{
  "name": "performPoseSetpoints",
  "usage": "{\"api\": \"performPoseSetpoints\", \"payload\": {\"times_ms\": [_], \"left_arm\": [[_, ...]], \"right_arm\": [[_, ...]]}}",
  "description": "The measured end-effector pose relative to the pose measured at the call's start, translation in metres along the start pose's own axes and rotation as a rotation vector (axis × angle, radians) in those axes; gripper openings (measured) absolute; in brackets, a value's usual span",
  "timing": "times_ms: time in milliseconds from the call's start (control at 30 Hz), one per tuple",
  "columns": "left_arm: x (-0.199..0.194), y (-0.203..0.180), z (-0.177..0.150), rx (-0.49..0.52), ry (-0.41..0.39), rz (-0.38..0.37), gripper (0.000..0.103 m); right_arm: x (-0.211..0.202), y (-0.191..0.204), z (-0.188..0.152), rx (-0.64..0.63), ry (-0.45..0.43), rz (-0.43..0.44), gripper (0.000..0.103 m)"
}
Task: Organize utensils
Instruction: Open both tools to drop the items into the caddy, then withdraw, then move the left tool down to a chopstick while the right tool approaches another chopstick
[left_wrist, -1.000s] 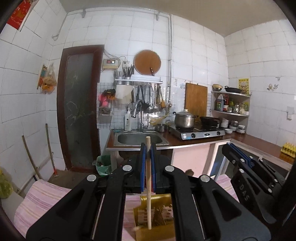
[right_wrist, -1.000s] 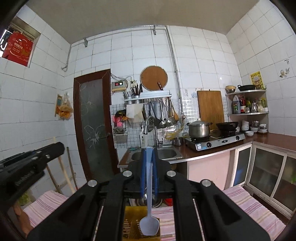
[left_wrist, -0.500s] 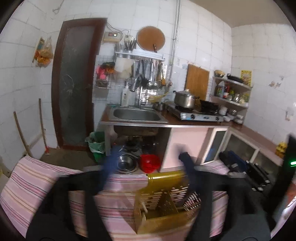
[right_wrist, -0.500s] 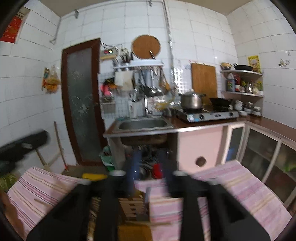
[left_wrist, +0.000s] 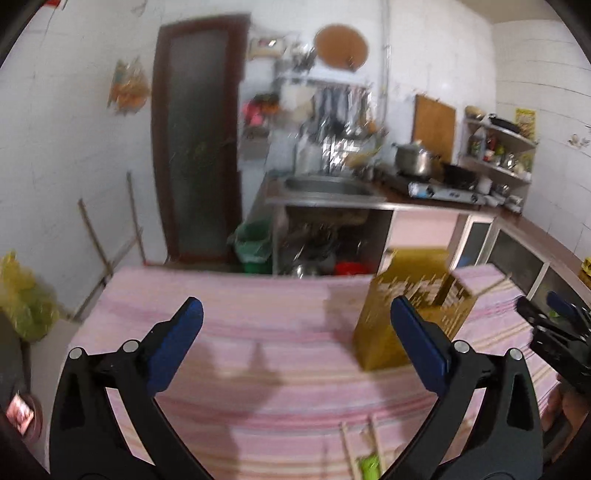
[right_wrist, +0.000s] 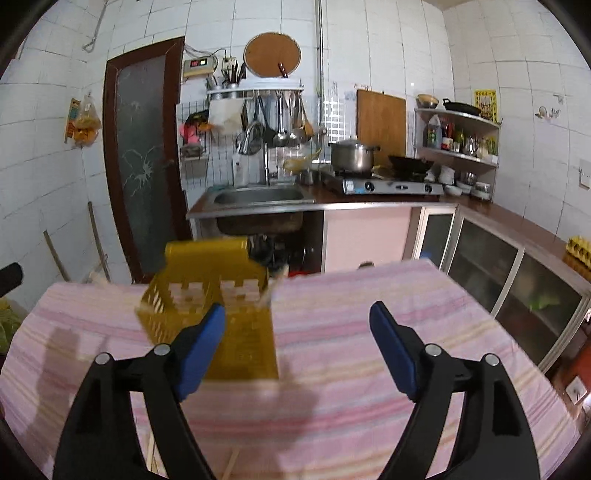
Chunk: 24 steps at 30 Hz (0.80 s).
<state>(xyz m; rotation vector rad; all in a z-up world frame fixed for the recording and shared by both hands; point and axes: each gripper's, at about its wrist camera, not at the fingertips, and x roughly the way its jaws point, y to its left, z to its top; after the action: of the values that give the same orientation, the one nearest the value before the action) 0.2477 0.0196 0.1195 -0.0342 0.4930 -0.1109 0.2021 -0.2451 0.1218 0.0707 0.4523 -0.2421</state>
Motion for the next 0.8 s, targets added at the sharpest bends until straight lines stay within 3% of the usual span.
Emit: {"api": "performPoseSetpoints", "payload": {"times_ms": [233,467,667,800], "left_arm": [[0.016,0.002,-0.038,0.037,0.066,0.062,0.098],[0.033,-0.001,-0.067,0.043,0.123,0.066,0.098],[0.062,-0.007,-0.099,0.0,0.222,0.071,0.098],[0.09,-0.007,-0.126,-0.017,0.354,0.05,0.098]], "right_arm": [[-0.004,0.0,-0.052,0.004,0.056,0.005,0.079],[0.016,0.004,-0.08,-0.006,0.163,0.021,0.079],[0.041,0.01,-0.105,-0.002,0.283,0.031,0.079],[0.05,0.015,-0.122,0.02,0.365,0.053,0.079]]}}
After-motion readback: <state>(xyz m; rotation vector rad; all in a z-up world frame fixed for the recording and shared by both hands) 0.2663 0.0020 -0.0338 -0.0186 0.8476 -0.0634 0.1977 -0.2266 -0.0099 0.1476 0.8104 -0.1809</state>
